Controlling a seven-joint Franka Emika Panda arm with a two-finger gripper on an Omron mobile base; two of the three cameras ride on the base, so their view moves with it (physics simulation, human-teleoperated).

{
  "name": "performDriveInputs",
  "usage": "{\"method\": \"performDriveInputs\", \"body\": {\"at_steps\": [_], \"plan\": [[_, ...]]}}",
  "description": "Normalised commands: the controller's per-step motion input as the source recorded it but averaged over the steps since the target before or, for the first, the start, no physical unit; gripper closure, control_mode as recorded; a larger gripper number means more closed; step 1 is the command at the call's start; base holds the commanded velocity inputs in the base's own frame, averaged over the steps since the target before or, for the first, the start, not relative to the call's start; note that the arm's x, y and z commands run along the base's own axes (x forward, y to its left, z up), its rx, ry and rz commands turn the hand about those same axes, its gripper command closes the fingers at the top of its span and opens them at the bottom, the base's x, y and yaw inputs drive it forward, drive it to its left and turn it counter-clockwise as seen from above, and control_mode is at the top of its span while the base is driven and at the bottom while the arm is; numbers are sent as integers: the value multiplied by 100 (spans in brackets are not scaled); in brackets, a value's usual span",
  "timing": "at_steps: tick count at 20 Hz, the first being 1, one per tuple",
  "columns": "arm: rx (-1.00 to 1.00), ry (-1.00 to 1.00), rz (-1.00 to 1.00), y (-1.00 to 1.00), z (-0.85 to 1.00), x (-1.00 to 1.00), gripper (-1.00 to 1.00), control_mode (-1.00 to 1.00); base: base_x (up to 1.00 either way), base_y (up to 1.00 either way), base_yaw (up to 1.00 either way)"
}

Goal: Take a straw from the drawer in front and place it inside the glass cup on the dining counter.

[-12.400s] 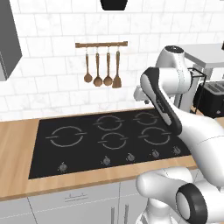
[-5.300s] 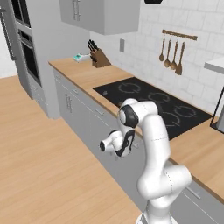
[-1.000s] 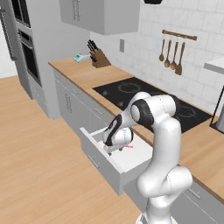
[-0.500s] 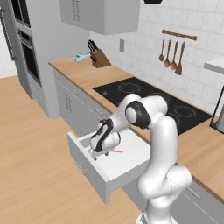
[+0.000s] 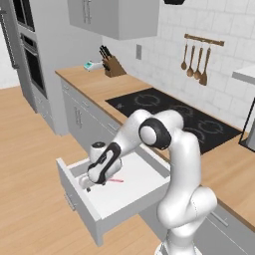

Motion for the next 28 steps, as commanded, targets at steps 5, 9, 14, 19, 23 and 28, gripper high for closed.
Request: {"method": "performDriveInputs", "body": {"at_steps": [5,9,14,19,23,28], "plan": [[-1,0,-8,-25,40,12,-100,-100,0,0,0],[-6,0,-5,-70,9,31,-100,-100,0,0,0],[-5,0,1,-36,-11,29,-100,-100,0,0,0],[-3,-3,5,0,-26,16,-100,-100,0,0,0],[-2,-5,13,9,-31,16,-100,-100,0,0,0],[0,-1,13,7,-26,40,-100,-100,0,0,0]]}}
